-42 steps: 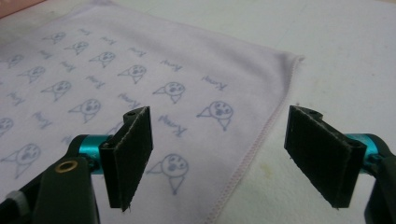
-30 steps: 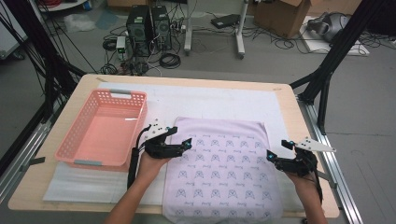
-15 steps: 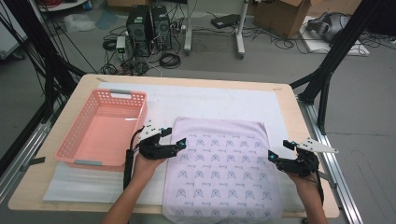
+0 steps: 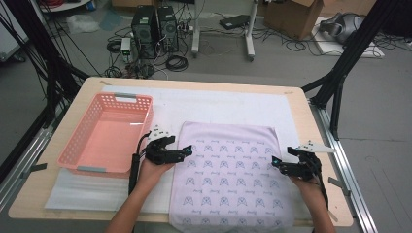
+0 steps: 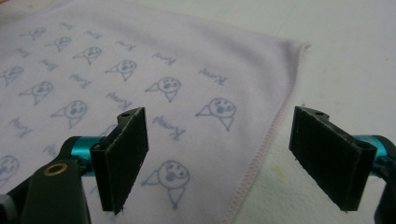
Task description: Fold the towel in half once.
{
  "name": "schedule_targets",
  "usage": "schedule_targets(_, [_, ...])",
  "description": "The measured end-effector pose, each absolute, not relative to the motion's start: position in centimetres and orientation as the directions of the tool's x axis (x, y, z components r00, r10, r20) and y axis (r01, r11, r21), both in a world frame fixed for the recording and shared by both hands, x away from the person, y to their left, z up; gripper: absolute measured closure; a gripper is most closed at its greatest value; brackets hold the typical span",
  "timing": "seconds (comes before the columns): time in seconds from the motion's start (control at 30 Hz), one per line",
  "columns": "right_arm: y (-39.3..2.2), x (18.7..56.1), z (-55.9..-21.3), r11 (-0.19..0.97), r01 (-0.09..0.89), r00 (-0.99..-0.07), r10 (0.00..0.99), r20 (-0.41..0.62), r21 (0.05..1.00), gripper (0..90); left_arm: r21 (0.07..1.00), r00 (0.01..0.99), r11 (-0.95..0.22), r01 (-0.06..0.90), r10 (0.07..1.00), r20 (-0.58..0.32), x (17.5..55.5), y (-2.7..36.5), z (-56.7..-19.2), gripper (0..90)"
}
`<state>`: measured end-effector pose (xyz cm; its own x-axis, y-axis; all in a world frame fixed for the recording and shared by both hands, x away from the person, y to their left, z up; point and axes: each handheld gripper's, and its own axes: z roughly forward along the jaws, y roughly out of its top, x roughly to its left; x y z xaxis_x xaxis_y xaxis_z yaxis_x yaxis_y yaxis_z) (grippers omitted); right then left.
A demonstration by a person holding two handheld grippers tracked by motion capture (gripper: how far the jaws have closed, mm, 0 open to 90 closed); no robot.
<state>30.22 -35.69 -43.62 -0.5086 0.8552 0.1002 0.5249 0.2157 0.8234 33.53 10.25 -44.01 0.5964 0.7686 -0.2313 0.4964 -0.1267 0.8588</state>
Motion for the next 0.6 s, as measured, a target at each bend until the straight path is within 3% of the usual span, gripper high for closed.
schedule_targets(0.3, [-35.2, 32.3, -44.5, 0.223, 0.589, -0.470, 0.876, 0.105, 0.777, 18.8, 0.804, 0.530, -0.146, 0.576, 0.815, -0.232, 34.7, 10.2, -45.2, 28.1])
schedule_targets(0.6, [-34.5, 34.6, -44.5, 0.240, 0.641, -0.424, 0.902, 0.076, 0.729, 23.2, 0.792, 0.514, -0.178, 0.584, 0.836, -0.192, 35.7, 9.4, -45.2, 35.5])
